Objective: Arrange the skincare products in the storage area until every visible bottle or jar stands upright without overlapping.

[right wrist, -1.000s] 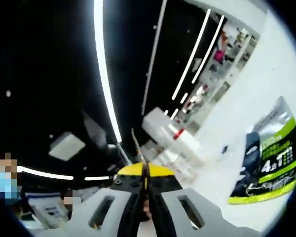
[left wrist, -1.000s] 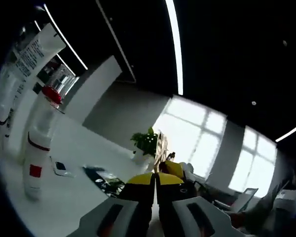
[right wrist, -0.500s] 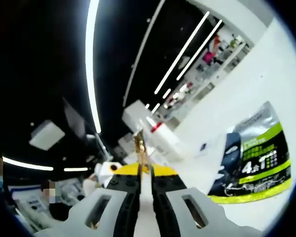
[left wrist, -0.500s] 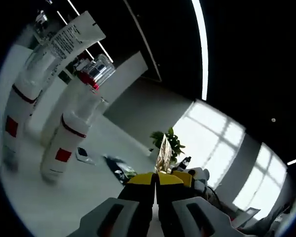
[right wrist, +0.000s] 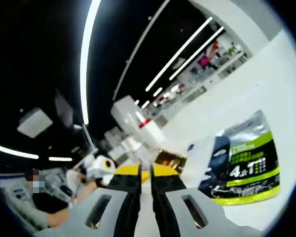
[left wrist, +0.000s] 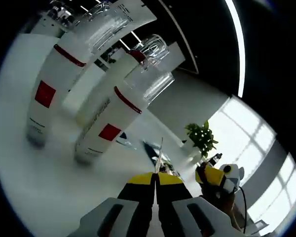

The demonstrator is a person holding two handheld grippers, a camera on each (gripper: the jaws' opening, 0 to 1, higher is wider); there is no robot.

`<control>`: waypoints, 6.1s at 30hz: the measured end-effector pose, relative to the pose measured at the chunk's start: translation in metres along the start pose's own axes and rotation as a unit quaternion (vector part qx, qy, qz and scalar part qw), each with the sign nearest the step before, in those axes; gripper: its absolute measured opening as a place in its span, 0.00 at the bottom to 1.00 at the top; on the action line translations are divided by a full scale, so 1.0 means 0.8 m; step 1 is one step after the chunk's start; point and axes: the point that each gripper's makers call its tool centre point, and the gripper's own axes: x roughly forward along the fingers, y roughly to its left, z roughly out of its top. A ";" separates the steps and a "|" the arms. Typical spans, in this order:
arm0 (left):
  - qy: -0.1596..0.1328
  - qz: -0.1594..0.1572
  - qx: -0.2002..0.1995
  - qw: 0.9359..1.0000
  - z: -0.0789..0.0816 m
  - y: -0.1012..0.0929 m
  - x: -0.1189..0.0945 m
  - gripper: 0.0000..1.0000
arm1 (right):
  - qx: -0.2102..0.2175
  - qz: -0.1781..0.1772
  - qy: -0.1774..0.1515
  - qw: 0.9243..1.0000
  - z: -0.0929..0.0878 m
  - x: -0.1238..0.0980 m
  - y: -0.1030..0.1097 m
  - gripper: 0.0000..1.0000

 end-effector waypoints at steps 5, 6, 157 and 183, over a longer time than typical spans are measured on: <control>0.008 0.009 0.007 1.000 -0.006 -0.001 0.001 0.01 | -0.143 -0.049 0.048 0.987 -0.025 0.017 -0.005 0.00; 0.010 0.010 0.009 1.000 -0.009 -0.001 0.001 0.01 | -0.148 -0.052 0.062 0.986 -0.034 0.021 -0.003 0.00; -0.059 0.065 0.270 0.959 0.034 -0.005 -0.016 0.01 | -0.203 -0.335 0.064 0.918 0.011 -0.014 -0.153 0.45; -0.123 0.017 0.387 0.914 0.041 -0.053 -0.022 0.16 | -0.173 -0.197 -0.030 0.965 0.031 0.013 -0.070 0.63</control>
